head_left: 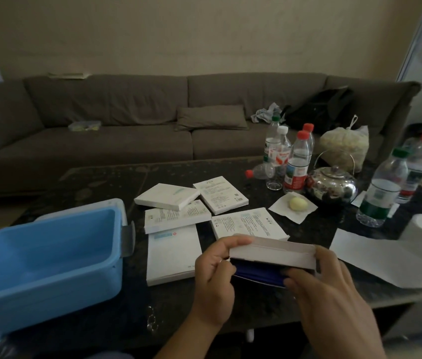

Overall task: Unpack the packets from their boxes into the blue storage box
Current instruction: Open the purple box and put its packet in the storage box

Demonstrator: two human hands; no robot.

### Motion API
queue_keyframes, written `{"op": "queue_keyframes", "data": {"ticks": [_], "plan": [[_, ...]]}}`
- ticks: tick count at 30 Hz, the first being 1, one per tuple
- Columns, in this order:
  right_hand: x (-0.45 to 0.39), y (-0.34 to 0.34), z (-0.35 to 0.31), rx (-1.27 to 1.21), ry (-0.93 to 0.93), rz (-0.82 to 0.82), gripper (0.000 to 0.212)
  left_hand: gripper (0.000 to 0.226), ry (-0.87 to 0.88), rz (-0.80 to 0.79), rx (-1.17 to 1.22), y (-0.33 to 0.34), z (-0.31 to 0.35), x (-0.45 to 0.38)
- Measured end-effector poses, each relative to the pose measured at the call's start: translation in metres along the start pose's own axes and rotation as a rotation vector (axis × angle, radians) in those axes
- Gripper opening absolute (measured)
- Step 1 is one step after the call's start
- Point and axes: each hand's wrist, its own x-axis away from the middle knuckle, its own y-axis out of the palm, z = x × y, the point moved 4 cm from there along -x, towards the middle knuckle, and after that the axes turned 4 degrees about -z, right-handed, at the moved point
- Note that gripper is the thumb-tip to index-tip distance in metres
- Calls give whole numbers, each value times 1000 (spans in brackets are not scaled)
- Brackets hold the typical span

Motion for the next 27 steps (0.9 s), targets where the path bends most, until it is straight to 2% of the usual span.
{"op": "queue_keyframes", "data": {"ticks": [2,4,7,13,15,18,22,25,27], "plan": [[2,3,6,-44,26,50,25,47,-17,-33,-14,-2,1,0],[5,8,5,-60,-10,115,21,46,-42,-67,5,-4,0,1],[10,8,0,-50,-84,340,6,46,-67,-87,37,-7,-1,1],[17,18,-2,-71,-137,541,51,47,-133,-169,37,-16,-1,5],[22,18,-5,-77,-150,589,56,46,-161,-211,0,-22,-1,7],[33,23,-20,-71,-273,596,51,43,-232,-244,-14,-36,-4,13],[53,44,-52,-52,-590,559,45,43,-392,-319,40,-60,-14,22],[62,58,-76,-130,-664,500,44,39,-474,-428,-53,-83,-26,32],[60,71,-89,-153,-659,443,44,37,-486,-441,-113,-96,-34,40]]}}
